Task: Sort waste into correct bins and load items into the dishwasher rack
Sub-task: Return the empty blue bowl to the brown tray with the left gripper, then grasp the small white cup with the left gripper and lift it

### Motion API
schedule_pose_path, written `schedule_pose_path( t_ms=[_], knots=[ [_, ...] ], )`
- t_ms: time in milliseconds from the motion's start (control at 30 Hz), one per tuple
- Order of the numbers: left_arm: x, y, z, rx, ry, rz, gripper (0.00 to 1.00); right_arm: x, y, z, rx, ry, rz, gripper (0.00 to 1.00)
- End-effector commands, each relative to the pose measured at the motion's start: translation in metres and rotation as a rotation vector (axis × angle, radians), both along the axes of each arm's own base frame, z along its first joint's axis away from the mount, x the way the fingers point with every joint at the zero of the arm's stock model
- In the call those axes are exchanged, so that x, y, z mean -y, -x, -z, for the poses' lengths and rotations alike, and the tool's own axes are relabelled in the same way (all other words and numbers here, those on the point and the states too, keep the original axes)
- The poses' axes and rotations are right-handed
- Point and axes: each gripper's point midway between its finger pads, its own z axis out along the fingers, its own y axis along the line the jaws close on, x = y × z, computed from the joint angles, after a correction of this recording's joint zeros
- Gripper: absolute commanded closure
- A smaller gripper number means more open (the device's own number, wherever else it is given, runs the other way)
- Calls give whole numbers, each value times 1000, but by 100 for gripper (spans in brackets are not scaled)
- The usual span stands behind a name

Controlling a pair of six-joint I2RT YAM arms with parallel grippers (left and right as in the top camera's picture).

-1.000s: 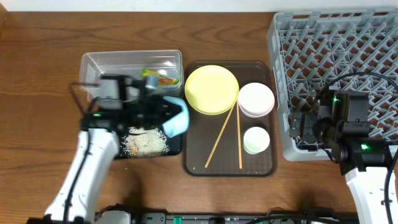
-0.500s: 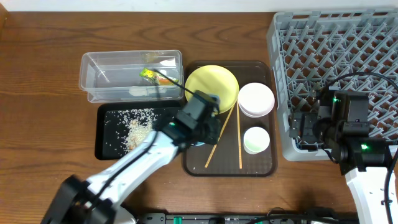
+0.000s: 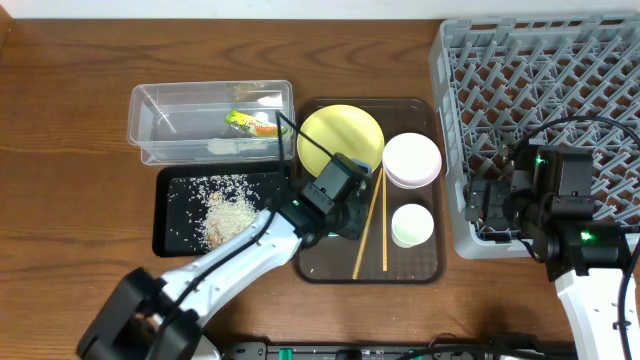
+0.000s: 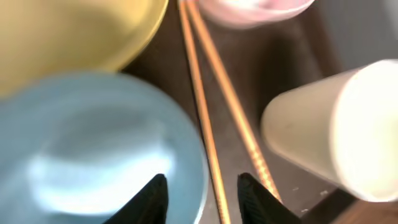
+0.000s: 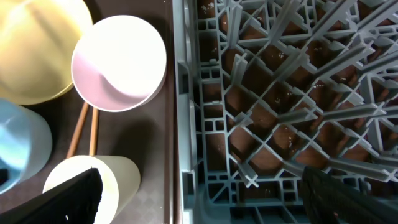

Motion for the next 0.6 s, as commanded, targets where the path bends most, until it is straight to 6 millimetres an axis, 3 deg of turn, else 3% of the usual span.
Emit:
schedule_pose_path(
  t_ms=[0, 100, 200, 567],
  knots=[
    [13, -14, -53, 129, 92, 25, 59, 3, -3, -8, 21, 6, 0, 1],
    [22, -12, -63, 137, 143, 53, 59, 3, -3, -8, 22, 6, 0, 1],
    [32, -5, -58, 124, 146, 84, 59, 3, -3, -8, 21, 6, 0, 1],
    [67, 24, -2, 35, 76, 189, 59, 3, -3, -7, 18, 6, 0, 1]
  ],
)
